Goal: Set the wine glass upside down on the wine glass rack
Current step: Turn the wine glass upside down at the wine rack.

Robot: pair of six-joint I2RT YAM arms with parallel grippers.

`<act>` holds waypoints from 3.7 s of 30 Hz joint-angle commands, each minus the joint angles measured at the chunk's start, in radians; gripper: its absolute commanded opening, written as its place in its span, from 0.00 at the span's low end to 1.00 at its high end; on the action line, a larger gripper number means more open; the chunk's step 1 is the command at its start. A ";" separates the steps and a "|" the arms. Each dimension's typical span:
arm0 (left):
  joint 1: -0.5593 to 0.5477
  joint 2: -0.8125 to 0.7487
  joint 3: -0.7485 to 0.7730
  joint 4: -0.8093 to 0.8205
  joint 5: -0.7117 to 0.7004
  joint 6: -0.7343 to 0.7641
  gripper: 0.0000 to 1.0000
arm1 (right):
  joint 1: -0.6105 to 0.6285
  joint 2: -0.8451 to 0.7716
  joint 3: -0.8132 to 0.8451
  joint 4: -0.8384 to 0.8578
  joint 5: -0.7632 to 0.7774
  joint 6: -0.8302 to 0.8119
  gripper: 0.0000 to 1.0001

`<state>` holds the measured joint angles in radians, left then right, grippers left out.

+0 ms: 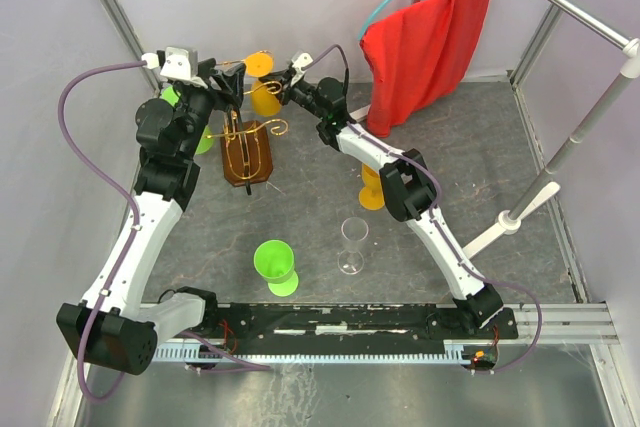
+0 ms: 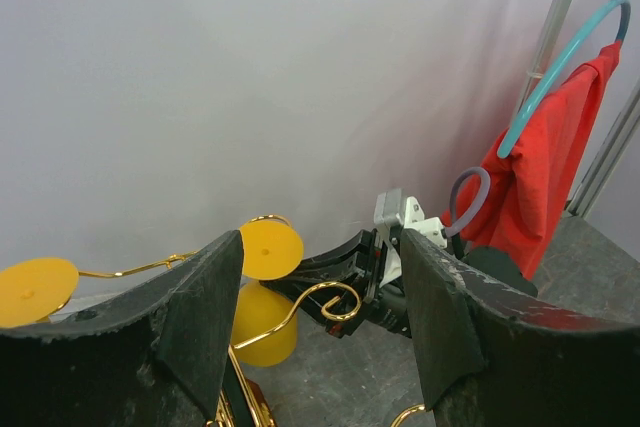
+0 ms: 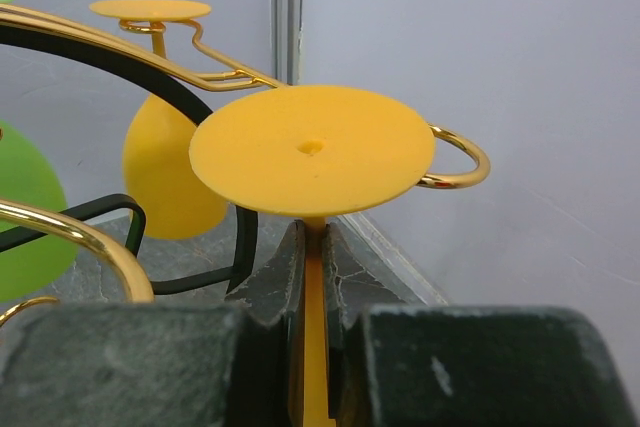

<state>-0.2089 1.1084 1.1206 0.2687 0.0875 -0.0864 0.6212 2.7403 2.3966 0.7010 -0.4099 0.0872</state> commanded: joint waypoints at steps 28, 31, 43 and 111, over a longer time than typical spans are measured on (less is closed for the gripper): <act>0.009 -0.004 -0.009 0.056 0.006 -0.045 0.70 | 0.042 -0.306 -0.331 0.146 -0.120 -0.049 0.01; 0.010 -0.001 -0.008 0.058 0.006 -0.050 0.70 | 0.040 -0.299 -0.330 0.147 -0.084 -0.058 0.01; 0.011 0.015 -0.005 0.067 0.006 -0.055 0.70 | 0.013 -0.200 -0.151 0.077 0.008 -0.040 0.01; 0.030 0.089 0.003 0.122 0.034 -0.076 0.70 | -0.037 -0.322 -0.464 0.204 0.114 -0.001 0.01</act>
<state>-0.1844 1.2175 1.1145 0.3283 0.1085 -0.1371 0.5819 2.4916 1.9446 0.8444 -0.2512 0.0994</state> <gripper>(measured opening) 0.702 0.015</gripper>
